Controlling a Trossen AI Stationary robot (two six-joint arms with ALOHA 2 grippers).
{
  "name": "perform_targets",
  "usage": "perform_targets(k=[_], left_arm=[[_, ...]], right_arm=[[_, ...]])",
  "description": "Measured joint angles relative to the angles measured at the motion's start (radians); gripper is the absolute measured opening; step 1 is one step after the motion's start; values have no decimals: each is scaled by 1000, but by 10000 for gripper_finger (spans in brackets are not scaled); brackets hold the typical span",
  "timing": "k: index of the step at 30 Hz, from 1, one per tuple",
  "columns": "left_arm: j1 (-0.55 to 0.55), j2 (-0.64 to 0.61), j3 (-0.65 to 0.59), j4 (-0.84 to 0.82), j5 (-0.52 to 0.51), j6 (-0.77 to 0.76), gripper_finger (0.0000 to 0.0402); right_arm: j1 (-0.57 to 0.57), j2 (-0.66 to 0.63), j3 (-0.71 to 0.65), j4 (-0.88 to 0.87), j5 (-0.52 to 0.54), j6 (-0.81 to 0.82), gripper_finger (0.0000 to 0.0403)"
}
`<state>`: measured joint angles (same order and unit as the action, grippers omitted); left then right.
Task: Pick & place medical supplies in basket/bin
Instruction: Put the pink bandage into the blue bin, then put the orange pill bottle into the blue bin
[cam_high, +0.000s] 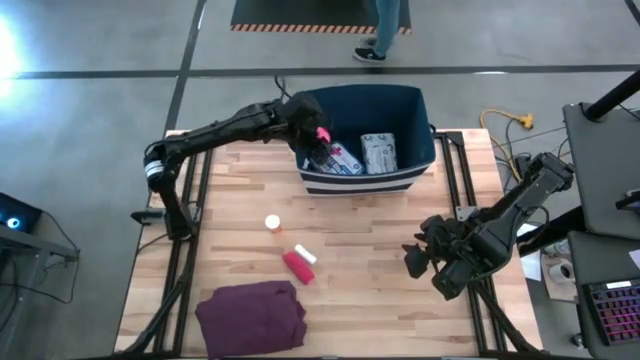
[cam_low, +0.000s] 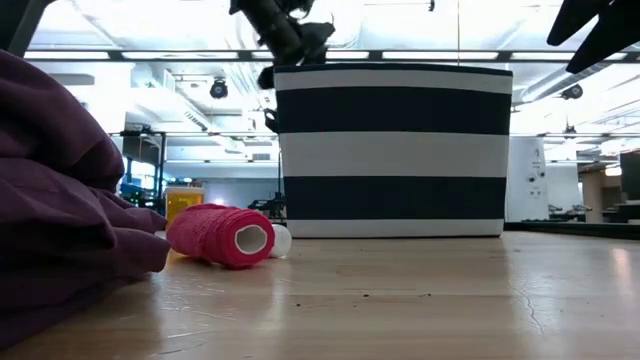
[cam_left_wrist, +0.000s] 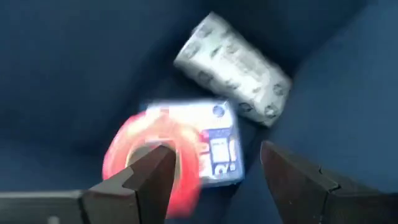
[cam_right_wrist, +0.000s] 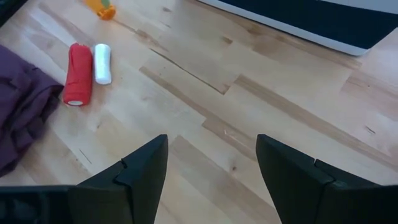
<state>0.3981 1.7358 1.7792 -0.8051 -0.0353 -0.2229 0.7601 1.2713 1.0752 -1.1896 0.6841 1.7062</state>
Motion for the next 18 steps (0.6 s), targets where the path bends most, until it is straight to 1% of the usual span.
perform_targets(k=[1,2,3,4,5,6,8,11,13,16,18], left_arm=[[-1,-6,12,5,4,59,218],[-5,-12,25,23,-24,46,219],[-7,-18,34,71,-49,-28,219],[-9,-22,51,92,-17,-18,219],[-9,-24,70,67,22,100,219],[-9,-24,89,45,6,155,219],[-10,-23,128,46,-95,28,219],[-11,-26,186,-54,-111,17,219],[-35,-38,217,-171,-75,11,219],[-124,-75,215,-302,5,11,219],[-213,-110,179,-369,18,28,219]], right_arm=[[-1,0,0,1,0,0,233],[-1,0,0,1,0,1,233],[-1,0,0,4,0,9,233],[-1,0,0,7,-1,19,233],[-1,0,0,13,-1,23,233],[-1,-1,0,19,-1,22,233],[-1,0,0,26,-3,23,233],[-1,-1,0,26,-3,22,233],[-1,-1,0,26,-3,22,233],[-1,-1,0,25,-3,3,233],[-2,-1,0,25,-2,-13,233]])
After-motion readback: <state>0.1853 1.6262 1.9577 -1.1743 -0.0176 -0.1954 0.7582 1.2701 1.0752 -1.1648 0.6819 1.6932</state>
